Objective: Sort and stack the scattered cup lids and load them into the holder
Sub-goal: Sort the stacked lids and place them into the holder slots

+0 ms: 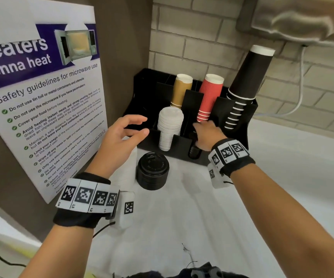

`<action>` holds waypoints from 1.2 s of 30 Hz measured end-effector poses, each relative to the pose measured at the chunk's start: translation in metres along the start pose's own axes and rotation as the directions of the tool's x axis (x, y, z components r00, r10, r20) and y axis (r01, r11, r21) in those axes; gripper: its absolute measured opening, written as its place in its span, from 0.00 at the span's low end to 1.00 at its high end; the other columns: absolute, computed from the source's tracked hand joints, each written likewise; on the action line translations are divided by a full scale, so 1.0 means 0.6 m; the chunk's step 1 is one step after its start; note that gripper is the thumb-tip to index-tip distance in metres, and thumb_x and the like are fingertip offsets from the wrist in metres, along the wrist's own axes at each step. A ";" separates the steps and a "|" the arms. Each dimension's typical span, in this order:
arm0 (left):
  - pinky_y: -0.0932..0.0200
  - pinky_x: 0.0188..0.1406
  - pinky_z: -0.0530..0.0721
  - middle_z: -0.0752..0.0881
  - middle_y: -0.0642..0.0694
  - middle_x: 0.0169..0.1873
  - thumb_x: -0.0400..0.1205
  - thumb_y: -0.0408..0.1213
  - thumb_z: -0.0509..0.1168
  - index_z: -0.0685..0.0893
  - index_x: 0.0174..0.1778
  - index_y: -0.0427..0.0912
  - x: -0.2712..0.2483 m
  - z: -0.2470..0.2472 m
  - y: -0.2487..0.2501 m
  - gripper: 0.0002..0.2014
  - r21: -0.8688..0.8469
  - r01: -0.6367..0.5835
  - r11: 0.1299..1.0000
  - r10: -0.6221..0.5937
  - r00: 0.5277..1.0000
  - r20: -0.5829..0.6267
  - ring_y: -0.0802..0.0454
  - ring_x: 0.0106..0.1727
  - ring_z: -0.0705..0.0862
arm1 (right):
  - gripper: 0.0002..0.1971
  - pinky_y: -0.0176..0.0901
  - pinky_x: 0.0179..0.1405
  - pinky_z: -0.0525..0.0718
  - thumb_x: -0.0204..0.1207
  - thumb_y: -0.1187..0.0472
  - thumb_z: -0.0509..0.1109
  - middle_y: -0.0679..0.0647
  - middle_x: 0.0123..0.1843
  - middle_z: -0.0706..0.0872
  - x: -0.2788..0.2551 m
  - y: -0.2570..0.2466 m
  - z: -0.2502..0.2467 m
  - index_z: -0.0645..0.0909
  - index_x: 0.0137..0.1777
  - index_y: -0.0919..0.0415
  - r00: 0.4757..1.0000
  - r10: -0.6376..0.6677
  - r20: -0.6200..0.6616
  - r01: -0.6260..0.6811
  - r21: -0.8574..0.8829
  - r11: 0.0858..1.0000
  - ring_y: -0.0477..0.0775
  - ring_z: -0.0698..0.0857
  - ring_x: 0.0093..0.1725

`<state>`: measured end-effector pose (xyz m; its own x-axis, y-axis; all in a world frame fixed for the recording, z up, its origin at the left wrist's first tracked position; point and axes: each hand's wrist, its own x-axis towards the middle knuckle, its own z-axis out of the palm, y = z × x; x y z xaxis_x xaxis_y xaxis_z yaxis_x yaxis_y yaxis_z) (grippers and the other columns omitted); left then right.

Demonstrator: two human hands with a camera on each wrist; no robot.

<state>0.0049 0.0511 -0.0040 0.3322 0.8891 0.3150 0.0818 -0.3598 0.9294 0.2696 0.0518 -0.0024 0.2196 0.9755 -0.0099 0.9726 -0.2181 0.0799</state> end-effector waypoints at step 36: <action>0.70 0.51 0.83 0.75 0.60 0.69 0.62 0.38 0.80 0.69 0.75 0.62 -0.020 0.066 0.002 0.45 -0.257 -0.064 0.964 0.130 0.959 0.251 0.64 0.63 0.83 | 0.32 0.61 0.63 0.83 0.69 0.55 0.76 0.65 0.65 0.81 -0.136 -0.062 -0.013 0.71 0.73 0.43 0.947 -0.293 -0.133 0.130 0.991 -0.031 0.66 0.84 0.63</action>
<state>0.0381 0.0287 -0.0141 0.5649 0.7351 0.3748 -0.1836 -0.3308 0.9257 0.2146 -0.0196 0.0030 -0.0870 0.9912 0.1000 0.0736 0.1065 -0.9916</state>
